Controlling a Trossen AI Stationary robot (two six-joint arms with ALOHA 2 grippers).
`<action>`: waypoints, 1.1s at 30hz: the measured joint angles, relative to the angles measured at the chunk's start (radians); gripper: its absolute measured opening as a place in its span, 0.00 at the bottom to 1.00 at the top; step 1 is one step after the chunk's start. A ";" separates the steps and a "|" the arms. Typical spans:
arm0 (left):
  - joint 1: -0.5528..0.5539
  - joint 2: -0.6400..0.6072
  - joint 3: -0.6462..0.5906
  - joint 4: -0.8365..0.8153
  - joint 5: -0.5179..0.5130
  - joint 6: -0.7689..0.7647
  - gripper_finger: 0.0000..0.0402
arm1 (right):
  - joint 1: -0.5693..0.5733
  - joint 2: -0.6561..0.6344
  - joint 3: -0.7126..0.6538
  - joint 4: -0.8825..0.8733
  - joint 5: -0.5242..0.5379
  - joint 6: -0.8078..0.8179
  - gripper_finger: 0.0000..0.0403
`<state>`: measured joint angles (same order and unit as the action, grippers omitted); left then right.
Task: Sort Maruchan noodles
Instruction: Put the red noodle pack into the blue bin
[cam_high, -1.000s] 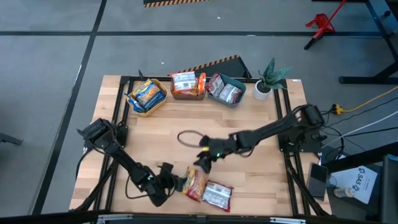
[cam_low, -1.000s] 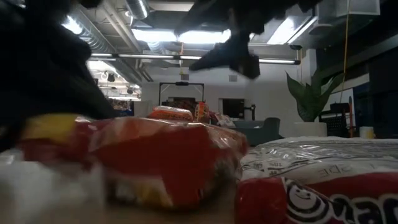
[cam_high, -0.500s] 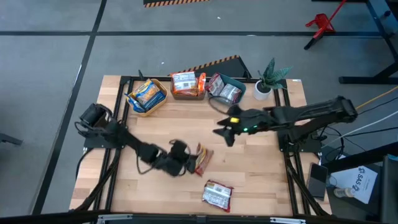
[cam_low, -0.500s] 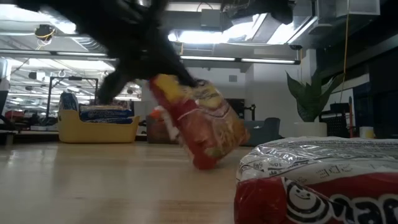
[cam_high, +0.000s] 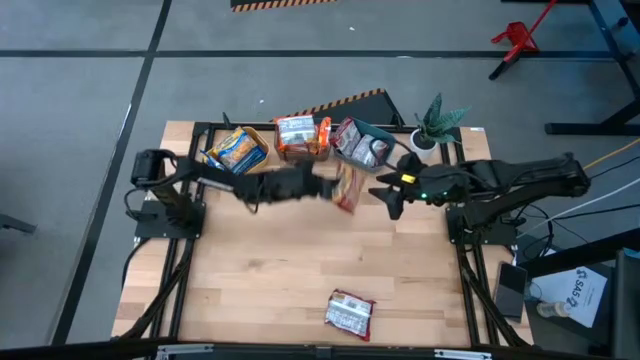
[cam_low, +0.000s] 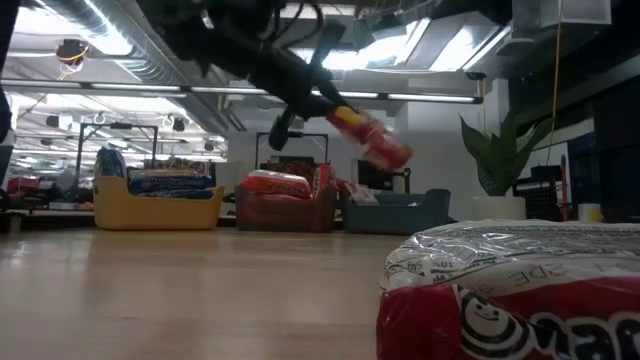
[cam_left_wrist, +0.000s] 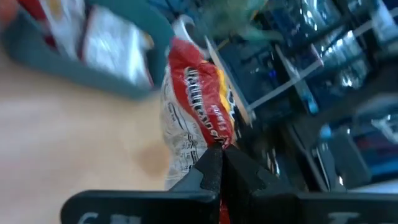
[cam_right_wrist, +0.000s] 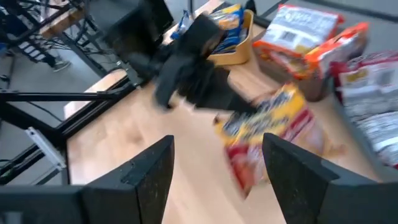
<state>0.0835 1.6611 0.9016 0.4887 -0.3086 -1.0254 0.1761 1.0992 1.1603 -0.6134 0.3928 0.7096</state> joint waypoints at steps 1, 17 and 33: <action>0.039 0.000 0.003 0.004 0.027 0.007 0.00 | 0.000 -0.007 0.000 -0.007 0.010 -0.010 0.58; 0.369 0.235 0.441 -0.167 0.412 0.165 0.00 | 0.000 -0.027 0.000 -0.076 0.089 -0.062 0.58; 0.408 0.561 0.690 -0.161 0.565 0.065 0.00 | 0.000 -0.033 0.000 -0.079 0.114 -0.061 0.58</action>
<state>0.4917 2.2224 1.5915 0.3276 0.2567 -0.9600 0.1761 1.0664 1.1599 -0.6922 0.5065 0.6482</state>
